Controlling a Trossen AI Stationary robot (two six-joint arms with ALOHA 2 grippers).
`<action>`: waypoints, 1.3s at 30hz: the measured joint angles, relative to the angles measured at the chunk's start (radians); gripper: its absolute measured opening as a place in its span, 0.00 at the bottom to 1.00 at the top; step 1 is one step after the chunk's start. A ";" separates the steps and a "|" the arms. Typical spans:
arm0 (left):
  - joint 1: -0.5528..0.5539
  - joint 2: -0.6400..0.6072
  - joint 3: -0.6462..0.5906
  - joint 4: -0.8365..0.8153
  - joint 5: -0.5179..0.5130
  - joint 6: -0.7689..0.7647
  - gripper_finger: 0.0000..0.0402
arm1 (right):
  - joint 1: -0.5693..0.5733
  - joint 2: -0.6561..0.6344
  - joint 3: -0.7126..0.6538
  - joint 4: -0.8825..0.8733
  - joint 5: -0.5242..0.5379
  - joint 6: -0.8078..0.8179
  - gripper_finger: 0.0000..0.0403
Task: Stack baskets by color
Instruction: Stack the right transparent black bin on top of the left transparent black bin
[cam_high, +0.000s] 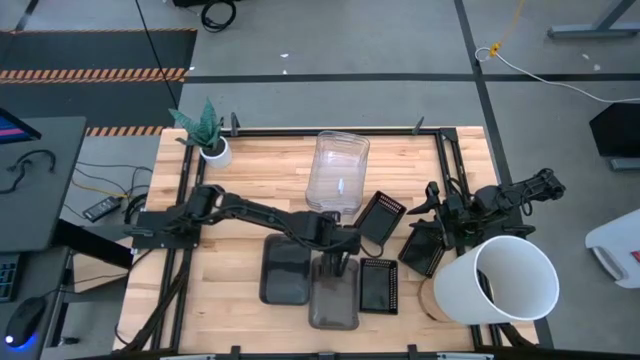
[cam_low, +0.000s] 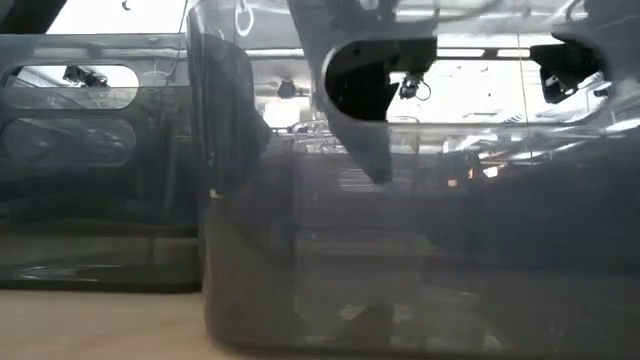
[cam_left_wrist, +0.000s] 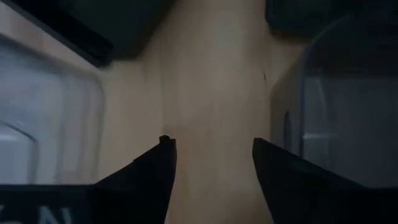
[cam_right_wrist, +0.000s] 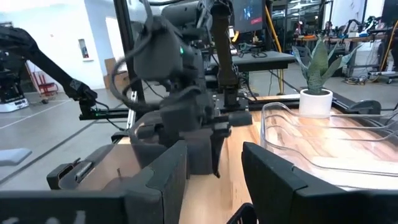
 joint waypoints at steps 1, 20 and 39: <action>0.000 0.006 0.000 -0.006 0.011 0.000 0.53 | 0.000 0.005 0.000 0.005 -0.001 0.000 0.40; -0.040 -0.073 0.000 -0.011 0.007 -0.050 0.39 | 0.000 0.021 0.000 0.025 -0.002 0.000 0.40; -0.063 0.034 0.000 -0.055 0.004 -0.091 0.28 | 0.000 0.021 0.000 0.028 -0.002 0.000 0.40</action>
